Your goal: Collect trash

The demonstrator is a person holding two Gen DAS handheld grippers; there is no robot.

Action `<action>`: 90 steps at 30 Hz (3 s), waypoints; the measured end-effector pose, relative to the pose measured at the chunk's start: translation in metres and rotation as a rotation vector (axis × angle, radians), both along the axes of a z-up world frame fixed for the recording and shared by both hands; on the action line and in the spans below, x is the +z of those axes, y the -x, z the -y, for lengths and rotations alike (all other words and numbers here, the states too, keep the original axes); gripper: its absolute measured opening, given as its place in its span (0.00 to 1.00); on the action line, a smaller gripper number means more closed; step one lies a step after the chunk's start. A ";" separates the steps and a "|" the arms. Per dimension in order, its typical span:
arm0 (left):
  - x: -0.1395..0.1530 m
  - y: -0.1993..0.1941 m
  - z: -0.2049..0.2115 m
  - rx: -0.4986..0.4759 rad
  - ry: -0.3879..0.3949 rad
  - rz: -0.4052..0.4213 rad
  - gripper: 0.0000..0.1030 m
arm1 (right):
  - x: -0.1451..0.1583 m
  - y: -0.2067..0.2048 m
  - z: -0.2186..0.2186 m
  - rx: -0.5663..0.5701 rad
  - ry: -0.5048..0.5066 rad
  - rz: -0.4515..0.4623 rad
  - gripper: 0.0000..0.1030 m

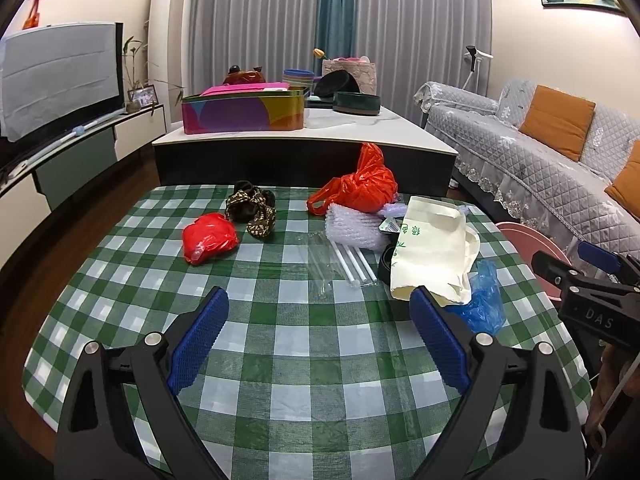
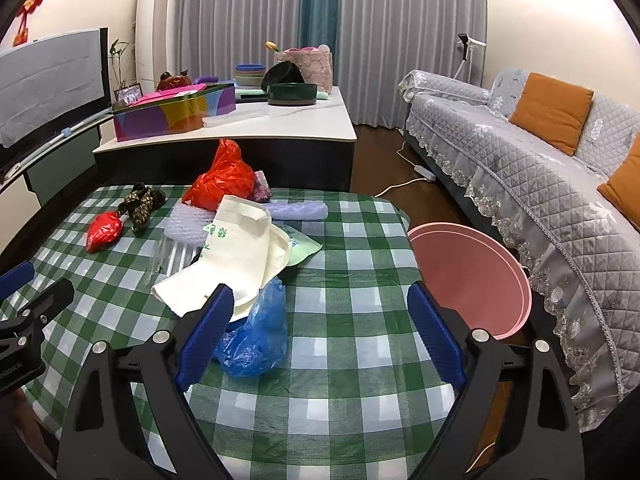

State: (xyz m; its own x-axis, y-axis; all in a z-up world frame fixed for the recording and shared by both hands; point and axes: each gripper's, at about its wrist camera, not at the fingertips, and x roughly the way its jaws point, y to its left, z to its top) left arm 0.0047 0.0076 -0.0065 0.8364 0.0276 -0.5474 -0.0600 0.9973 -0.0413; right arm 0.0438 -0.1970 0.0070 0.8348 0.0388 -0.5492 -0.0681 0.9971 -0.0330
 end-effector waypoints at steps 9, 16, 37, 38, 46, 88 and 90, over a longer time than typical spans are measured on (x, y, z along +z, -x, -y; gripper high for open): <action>0.000 0.000 0.000 0.001 0.000 0.001 0.86 | 0.004 0.003 -0.001 0.011 -0.004 0.019 0.84; 0.000 0.000 0.001 0.000 0.001 0.000 0.86 | 0.007 0.005 0.000 0.014 -0.012 0.031 0.84; 0.000 0.001 0.003 0.000 -0.002 0.002 0.86 | 0.008 0.005 -0.004 0.046 -0.030 0.021 0.77; 0.000 0.001 0.003 0.000 -0.002 0.001 0.86 | 0.007 0.006 -0.004 0.047 -0.031 0.021 0.76; 0.001 0.001 0.003 0.000 -0.001 0.002 0.86 | 0.006 0.006 -0.003 0.065 -0.048 0.009 0.62; -0.067 -0.180 -0.126 0.410 0.021 -0.279 0.87 | -0.058 -0.135 -0.014 0.242 -0.300 -0.239 0.45; -0.070 -0.183 -0.125 0.405 0.021 -0.300 0.87 | -0.058 -0.134 -0.016 0.259 -0.298 -0.242 0.38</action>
